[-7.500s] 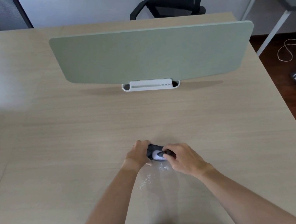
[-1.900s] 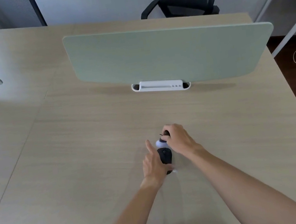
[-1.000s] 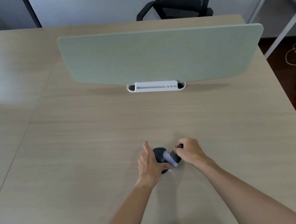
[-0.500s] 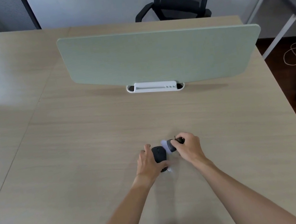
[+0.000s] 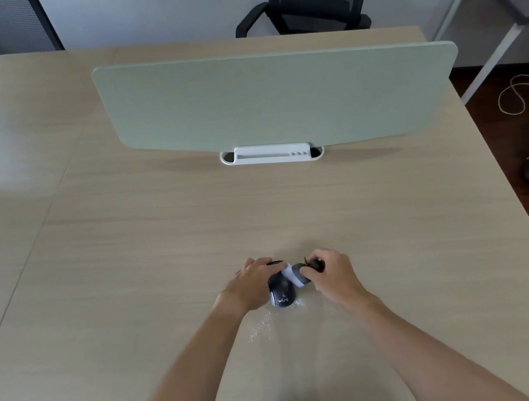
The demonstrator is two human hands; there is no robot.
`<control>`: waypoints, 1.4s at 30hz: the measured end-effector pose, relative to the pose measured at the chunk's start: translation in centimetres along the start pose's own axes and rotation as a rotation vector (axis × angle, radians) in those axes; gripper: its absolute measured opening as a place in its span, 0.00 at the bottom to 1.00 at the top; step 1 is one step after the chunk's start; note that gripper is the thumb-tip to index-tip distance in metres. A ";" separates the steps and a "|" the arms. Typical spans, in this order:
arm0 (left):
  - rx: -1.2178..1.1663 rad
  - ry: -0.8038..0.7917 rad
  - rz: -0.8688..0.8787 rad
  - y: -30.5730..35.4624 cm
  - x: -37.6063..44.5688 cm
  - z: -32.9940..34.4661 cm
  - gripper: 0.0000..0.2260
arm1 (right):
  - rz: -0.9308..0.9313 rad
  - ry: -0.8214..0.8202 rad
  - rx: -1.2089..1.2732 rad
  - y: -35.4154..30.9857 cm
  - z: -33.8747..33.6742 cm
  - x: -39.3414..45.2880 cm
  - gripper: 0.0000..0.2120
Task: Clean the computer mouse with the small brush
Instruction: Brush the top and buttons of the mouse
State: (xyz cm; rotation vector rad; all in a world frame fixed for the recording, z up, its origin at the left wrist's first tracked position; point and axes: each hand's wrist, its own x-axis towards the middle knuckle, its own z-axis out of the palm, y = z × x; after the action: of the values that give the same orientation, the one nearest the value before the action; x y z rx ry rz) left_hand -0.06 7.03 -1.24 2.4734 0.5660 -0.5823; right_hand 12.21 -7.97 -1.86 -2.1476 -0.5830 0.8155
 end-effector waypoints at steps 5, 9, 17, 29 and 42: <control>0.034 0.005 0.021 0.0 0.2 0.3 0.32 | 0.004 -0.022 -0.026 0.2 -1.1 0.1 0.09; 0.116 -0.011 0.078 0.2 0.4 0.9 0.37 | -0.010 -0.003 0.067 -0.2 -0.8 -0.5 0.07; 0.144 -0.034 0.094 0.1 1.0 0.6 0.33 | -0.021 -0.088 -0.039 0.4 -0.3 -1.0 0.16; 0.052 -0.014 0.126 -0.1 1.5 0.8 0.32 | -0.049 -0.029 -0.021 0.3 -0.7 -0.3 0.08; 0.085 -0.030 0.176 -0.3 2.1 0.1 0.31 | -0.070 0.052 0.046 0.2 -0.8 -0.6 0.08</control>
State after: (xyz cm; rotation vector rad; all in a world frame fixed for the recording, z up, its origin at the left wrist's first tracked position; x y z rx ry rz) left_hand 1.47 7.73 -2.48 2.5568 0.3132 -0.5825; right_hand 12.38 -8.79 -1.39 -2.0886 -0.6033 0.7256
